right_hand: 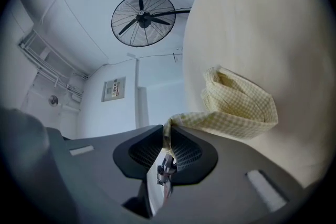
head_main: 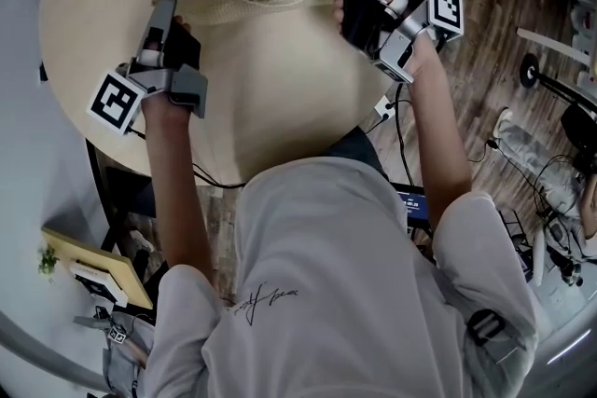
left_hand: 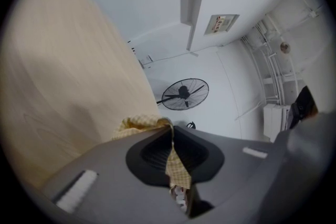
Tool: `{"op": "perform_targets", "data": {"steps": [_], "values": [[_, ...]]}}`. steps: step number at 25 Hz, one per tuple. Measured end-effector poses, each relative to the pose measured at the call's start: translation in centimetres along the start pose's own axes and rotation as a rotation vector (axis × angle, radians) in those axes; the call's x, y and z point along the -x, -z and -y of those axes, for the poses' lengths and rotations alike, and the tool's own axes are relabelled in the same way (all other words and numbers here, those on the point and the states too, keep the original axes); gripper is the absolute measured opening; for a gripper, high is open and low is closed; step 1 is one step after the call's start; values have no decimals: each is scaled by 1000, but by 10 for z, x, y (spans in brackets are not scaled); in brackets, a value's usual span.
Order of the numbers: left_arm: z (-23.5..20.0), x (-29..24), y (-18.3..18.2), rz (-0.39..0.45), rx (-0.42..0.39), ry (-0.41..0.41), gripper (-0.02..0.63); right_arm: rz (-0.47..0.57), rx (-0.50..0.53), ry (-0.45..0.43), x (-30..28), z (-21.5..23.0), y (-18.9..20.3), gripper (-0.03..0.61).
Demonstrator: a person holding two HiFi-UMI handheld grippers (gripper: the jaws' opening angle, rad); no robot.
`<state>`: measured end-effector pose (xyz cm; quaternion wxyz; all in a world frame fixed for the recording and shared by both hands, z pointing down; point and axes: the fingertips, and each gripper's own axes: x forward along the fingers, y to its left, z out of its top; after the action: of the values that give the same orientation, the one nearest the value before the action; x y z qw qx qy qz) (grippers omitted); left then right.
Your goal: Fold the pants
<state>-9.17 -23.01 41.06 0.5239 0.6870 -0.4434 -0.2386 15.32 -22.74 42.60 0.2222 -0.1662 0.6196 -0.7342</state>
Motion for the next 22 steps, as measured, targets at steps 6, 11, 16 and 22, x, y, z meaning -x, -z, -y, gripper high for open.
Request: {"op": "perform_targets", "data": {"steps": [6, 11, 16, 22], "values": [[-28, -51, -11, -24, 18, -71, 69, 126, -116, 21, -8, 25, -50, 48], [-59, -87, -25, -46, 73, -117, 69, 238, -188, 65, -25, 50, -88, 48], [-72, -84, -21, -38, 117, -105, 69, 382, -204, 10, -14, 52, -100, 154], [-78, -73, -35, 5, 72, -92, 87, 412, -156, -32, -10, 49, -109, 178]]}}
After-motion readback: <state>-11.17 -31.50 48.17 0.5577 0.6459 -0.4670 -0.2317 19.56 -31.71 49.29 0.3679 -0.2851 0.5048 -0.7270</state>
